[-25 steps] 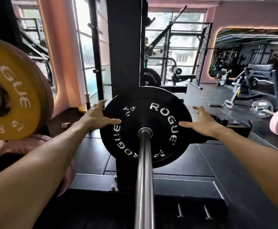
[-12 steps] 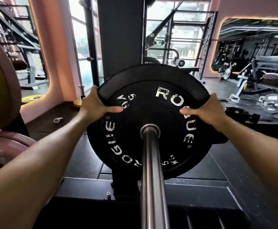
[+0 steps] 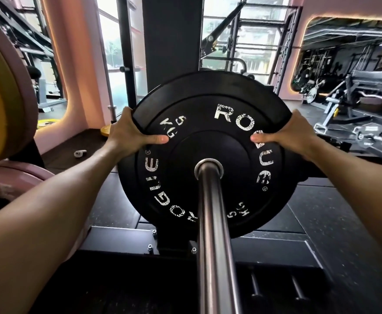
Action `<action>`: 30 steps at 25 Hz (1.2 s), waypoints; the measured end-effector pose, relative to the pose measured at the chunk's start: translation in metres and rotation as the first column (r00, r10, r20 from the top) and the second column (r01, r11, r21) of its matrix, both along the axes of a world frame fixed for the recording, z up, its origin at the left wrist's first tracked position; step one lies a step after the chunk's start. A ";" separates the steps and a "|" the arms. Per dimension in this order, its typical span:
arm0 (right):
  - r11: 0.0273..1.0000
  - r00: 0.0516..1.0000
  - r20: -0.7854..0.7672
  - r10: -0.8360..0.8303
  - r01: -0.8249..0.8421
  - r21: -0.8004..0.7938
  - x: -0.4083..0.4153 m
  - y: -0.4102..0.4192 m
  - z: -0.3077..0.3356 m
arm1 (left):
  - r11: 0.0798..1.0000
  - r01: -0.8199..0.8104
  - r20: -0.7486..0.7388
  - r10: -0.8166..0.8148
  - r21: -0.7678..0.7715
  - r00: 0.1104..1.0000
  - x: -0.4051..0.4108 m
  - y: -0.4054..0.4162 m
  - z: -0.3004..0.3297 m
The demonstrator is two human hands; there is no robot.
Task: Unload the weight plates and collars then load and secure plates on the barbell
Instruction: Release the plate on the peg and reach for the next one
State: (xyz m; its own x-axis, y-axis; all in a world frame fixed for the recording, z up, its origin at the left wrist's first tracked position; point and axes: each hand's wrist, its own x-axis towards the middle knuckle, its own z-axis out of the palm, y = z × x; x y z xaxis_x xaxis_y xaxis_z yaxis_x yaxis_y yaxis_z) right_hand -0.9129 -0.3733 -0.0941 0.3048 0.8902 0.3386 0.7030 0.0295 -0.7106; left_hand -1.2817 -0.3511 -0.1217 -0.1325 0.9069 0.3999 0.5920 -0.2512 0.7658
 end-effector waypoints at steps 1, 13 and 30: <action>1.000 1.000 -0.017 -0.002 0.002 0.004 0.001 -0.007 -0.003 | 1.000 0.002 -0.012 -0.002 0.004 1.000 0.000 -0.009 0.002; 0.981 0.984 -0.066 0.168 -0.160 0.113 -0.009 -0.165 -0.017 | 0.997 -0.007 -0.047 0.010 0.079 0.999 -0.012 -0.161 0.004; 0.994 0.994 -0.021 0.104 -0.105 -0.031 -0.019 -0.347 -0.003 | 0.999 0.035 -0.074 -0.035 0.000 0.997 -0.031 -0.368 0.020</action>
State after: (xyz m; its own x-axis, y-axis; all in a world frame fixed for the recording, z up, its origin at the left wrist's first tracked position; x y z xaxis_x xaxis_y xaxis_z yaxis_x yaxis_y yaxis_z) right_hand -0.9315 -0.7201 -0.0969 0.2157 0.9277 0.3046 0.6833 0.0794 -0.7258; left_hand -1.3127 -0.7190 -0.1022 -0.0709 0.9100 0.4084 0.6379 -0.2734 0.7199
